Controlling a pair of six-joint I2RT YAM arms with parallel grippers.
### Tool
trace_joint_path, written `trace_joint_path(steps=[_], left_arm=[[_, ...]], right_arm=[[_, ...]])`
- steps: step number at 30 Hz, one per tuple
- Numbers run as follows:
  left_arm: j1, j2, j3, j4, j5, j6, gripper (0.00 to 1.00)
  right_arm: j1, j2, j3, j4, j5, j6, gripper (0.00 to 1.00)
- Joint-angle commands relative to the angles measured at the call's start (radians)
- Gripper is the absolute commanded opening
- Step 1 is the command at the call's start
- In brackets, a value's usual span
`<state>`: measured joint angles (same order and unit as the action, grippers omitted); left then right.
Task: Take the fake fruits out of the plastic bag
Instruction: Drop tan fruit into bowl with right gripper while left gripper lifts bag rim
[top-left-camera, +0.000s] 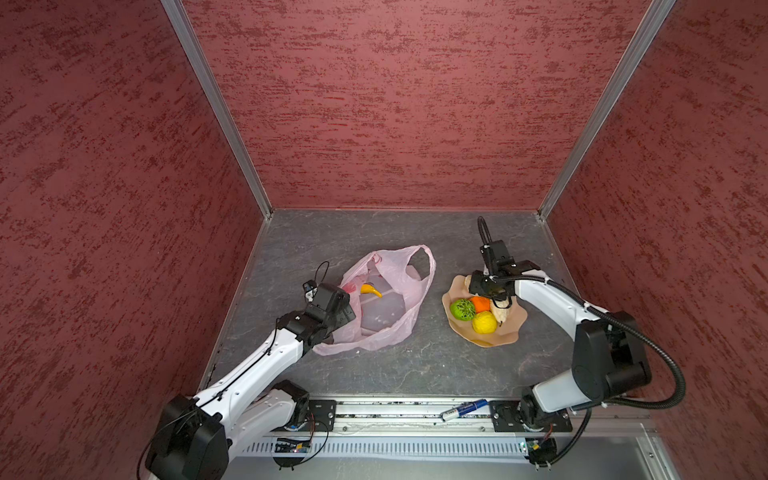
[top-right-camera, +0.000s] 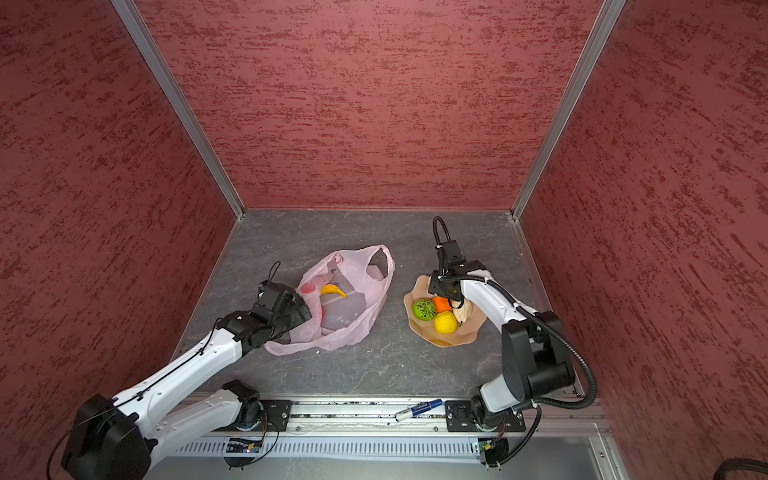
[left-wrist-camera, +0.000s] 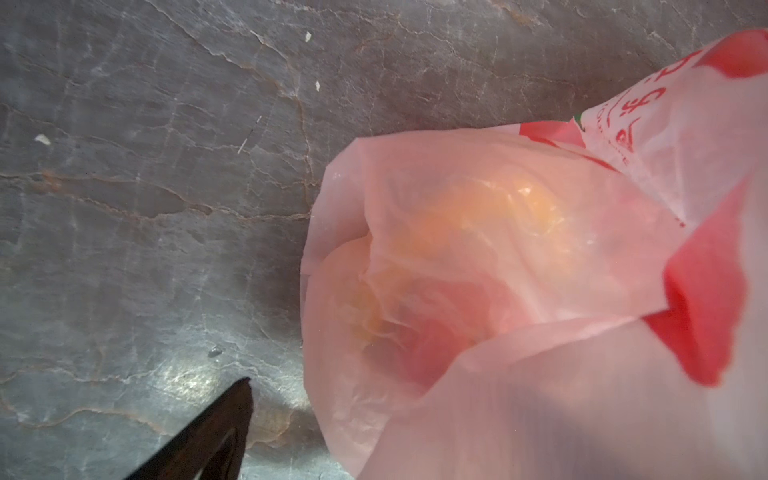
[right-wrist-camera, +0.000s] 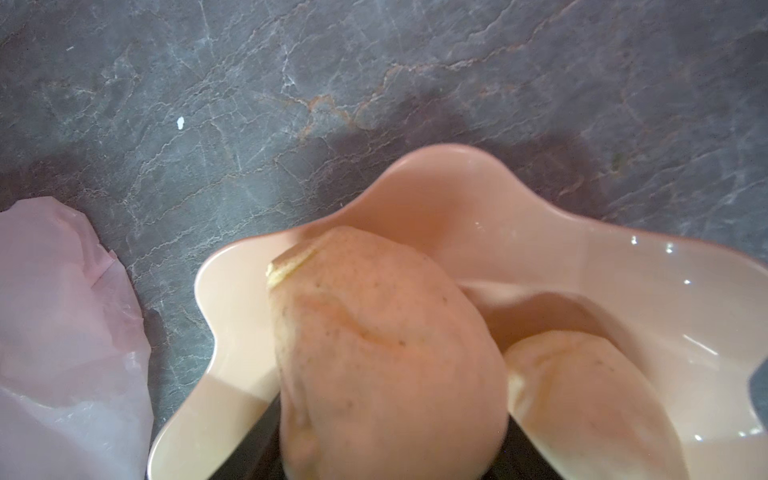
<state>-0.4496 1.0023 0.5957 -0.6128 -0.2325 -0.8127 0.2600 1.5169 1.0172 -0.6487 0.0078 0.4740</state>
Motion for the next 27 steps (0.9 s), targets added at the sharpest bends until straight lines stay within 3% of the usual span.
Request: trace_joint_path(steps=[1,9,15,27], left_arm=[[0.021,0.005,0.025,0.006,0.012,0.037,0.96],[0.063,-0.006,0.032,-0.006,0.019,0.075,0.96],[0.098,-0.014,0.030,0.002,0.005,0.109,0.96],[0.141,-0.002,0.023,0.030,0.023,0.132,0.96]], right_arm=[[-0.005,0.004,0.020,0.017,-0.017,-0.010,0.55],[-0.005,-0.010,0.028,0.011,-0.006,-0.015,0.69],[-0.005,-0.034,0.041,-0.011,0.020,-0.021,0.74],[0.001,-0.205,0.083,-0.116,0.029,-0.024,0.72]])
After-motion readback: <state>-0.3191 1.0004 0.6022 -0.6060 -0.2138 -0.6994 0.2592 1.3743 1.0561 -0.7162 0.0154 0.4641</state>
